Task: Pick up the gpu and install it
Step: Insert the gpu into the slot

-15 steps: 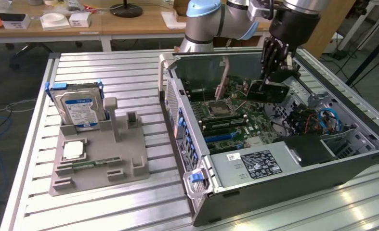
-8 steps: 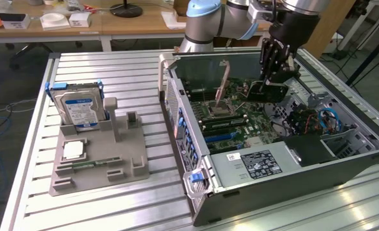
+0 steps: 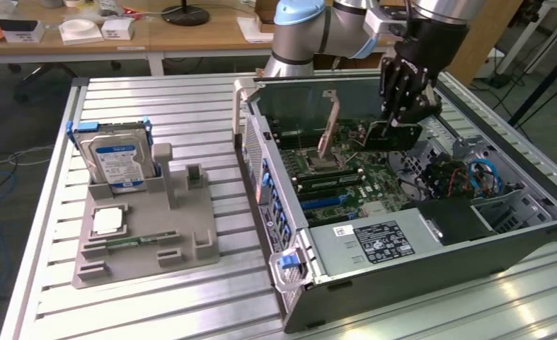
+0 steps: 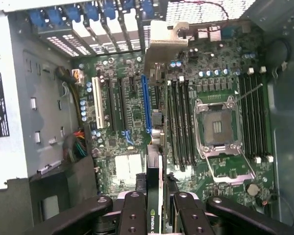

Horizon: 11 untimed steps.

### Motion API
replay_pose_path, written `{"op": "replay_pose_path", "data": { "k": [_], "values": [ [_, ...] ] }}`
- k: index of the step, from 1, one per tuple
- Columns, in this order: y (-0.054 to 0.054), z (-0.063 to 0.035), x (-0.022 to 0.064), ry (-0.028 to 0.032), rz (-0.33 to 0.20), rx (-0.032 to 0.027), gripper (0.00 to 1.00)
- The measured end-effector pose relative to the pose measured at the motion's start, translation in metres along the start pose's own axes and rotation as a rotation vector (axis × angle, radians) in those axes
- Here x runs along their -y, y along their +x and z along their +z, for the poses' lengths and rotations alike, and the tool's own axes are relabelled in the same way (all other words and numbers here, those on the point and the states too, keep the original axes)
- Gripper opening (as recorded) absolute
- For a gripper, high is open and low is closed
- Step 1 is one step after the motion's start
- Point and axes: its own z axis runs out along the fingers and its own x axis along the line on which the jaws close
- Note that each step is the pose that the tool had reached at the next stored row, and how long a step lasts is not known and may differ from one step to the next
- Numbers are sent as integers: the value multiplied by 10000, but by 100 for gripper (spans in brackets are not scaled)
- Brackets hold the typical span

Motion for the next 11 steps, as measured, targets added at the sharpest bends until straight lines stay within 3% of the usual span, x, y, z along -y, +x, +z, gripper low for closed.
{"op": "replay_pose_path", "data": {
  "k": [5,11],
  "values": [
    [-3,15,0,15,-489,-17,26],
    [-3,19,0,19,-582,-17,26]
  ]
}}
